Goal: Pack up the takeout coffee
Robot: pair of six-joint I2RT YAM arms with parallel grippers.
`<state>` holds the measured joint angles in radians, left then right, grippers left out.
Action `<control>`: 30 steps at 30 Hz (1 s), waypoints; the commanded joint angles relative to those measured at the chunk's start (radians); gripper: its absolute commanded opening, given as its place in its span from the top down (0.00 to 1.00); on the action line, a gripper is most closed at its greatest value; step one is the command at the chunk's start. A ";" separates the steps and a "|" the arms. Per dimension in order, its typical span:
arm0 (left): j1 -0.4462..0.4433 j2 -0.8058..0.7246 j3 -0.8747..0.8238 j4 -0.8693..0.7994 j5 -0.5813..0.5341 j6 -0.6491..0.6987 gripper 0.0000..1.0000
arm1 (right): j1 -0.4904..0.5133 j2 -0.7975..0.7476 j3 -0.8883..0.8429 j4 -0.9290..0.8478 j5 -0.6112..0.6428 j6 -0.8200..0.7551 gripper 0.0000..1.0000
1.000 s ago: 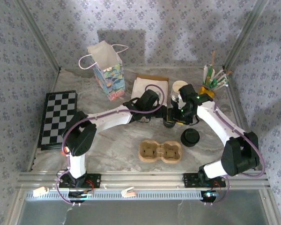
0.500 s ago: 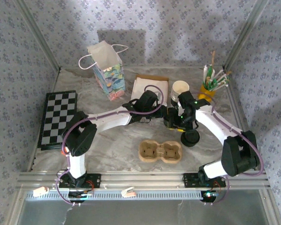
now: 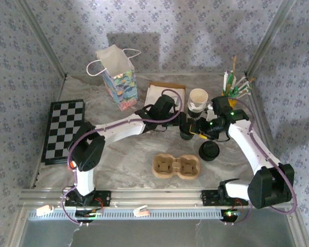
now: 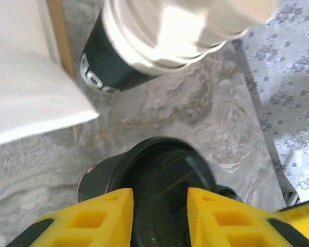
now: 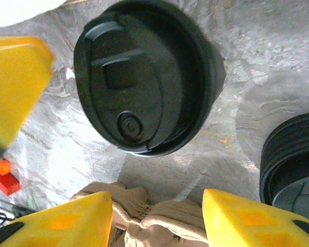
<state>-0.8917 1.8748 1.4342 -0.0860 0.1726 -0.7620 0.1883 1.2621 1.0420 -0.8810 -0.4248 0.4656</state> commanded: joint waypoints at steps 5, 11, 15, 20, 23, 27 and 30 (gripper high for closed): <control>0.000 -0.034 0.037 -0.083 -0.027 0.023 0.66 | -0.072 0.043 0.048 0.077 -0.067 -0.014 0.50; -0.042 -0.074 -0.007 -0.164 -0.101 -0.029 0.66 | -0.086 0.120 0.098 0.125 -0.047 -0.100 0.51; -0.048 -0.056 -0.012 -0.154 -0.104 -0.037 0.65 | -0.078 0.168 0.132 0.147 -0.040 -0.121 0.53; -0.046 -0.019 0.021 -0.148 -0.102 -0.015 0.63 | -0.072 0.209 0.141 0.160 -0.029 -0.128 0.54; -0.044 0.002 0.048 -0.165 -0.101 -0.002 0.63 | -0.069 0.227 0.142 0.161 -0.024 -0.130 0.56; -0.040 0.016 0.050 -0.159 -0.104 -0.005 0.63 | -0.066 0.252 0.142 0.164 -0.028 -0.138 0.59; -0.036 0.024 0.054 -0.157 -0.097 -0.003 0.63 | -0.067 0.263 0.142 0.165 -0.026 -0.135 0.63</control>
<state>-0.9360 1.8816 1.4334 -0.2348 0.0818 -0.7784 0.1165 1.5124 1.1576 -0.7162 -0.4595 0.3462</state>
